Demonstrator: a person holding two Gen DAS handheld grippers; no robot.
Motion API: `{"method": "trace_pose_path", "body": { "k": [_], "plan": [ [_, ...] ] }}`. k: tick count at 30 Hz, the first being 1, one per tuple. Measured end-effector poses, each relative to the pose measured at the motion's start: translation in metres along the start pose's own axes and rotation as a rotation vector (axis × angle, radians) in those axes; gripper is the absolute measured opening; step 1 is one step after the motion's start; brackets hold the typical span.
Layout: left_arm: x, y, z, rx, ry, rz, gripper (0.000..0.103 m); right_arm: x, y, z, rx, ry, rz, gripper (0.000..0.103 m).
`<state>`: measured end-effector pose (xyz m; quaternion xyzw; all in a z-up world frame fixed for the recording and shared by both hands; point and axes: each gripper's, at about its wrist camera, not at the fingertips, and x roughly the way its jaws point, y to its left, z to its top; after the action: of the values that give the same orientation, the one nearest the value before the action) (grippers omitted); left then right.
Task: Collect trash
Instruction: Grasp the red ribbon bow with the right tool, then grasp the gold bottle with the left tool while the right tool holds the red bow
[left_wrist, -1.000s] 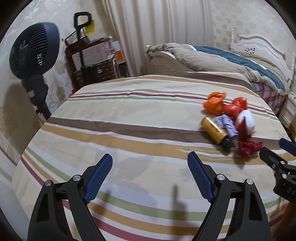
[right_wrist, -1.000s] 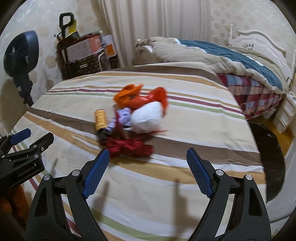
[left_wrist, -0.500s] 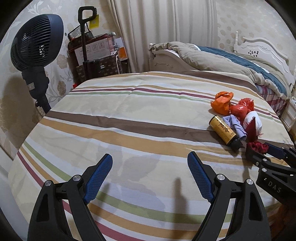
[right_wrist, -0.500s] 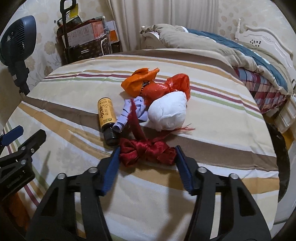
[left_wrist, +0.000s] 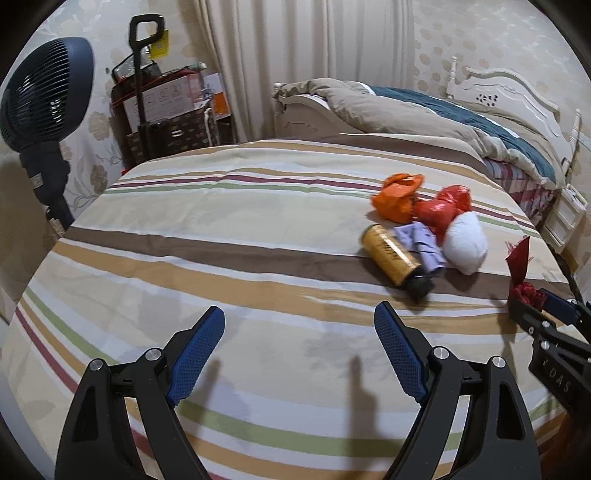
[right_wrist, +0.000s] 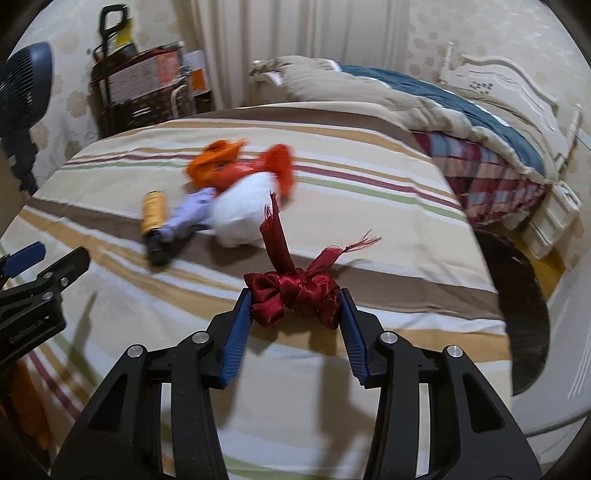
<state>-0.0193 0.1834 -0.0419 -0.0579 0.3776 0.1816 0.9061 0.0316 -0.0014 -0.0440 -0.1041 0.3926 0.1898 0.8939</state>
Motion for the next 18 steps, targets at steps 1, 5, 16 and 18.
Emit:
{"method": "trace_pose_path", "body": {
  "k": [1, 5, 16, 18],
  "plan": [
    [0.001, -0.003, 0.000, 0.004, 0.001, -0.004, 0.083, 0.001, -0.009, 0.001, 0.017, 0.001, -0.010, 0.045],
    [0.005, -0.016, 0.005, 0.017, 0.000, -0.014, 0.083, 0.005, -0.035, 0.003, 0.069, 0.006, -0.033, 0.045],
    [0.027, -0.024, 0.026, -0.056, 0.018, -0.019, 0.083, 0.014, -0.065, 0.006, 0.113, 0.012, -0.023, 0.046],
    [0.029, -0.028, 0.027, -0.054, 0.018, -0.016, 0.083, 0.014, -0.065, 0.006, 0.112, 0.014, -0.019, 0.046]
  ]
}}
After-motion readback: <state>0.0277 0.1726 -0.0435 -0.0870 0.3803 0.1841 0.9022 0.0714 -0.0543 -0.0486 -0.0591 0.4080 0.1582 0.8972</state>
